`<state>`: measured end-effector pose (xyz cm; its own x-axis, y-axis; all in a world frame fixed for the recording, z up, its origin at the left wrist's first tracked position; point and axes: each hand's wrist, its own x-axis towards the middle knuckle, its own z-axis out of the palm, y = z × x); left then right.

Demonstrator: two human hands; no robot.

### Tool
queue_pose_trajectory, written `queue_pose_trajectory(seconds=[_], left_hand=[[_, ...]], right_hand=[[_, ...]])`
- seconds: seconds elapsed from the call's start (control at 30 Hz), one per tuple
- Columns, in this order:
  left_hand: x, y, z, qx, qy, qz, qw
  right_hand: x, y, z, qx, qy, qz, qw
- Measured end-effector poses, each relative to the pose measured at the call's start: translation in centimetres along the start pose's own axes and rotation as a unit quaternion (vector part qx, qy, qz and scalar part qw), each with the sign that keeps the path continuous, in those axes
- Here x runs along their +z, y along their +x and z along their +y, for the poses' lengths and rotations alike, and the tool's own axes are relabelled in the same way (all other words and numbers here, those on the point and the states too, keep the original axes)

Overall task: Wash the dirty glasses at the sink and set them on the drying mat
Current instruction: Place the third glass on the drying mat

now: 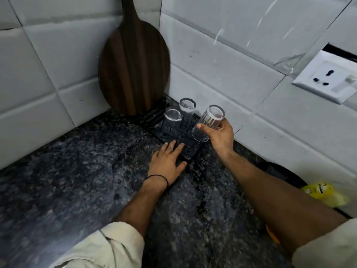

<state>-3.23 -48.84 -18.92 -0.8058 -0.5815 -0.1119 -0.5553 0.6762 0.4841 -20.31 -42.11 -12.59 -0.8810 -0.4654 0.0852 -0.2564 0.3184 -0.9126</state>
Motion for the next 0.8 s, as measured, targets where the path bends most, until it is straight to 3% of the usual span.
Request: queue_pose_trajectory(seconds=[0.4, 0.6, 0.8], left_hand=[[0.7, 0.3, -0.2, -0.041, 0.037, -0.023, 0.998], [0.5, 0.3, 0.3, -0.059, 0.036, -0.046, 0.997], [0.0, -0.1, 0.3, -0.065, 0.015, -0.061, 0.996]], right_hand=[[2.0, 2.2, 2.2, -0.015, -0.014, -0.02, 1.0], [1.7, 2.9, 2.7, -0.004, -0.035, -0.075, 0.997], [-0.3, 3.0, 1.2, 0.007, -0.173, -0.155, 0.972]])
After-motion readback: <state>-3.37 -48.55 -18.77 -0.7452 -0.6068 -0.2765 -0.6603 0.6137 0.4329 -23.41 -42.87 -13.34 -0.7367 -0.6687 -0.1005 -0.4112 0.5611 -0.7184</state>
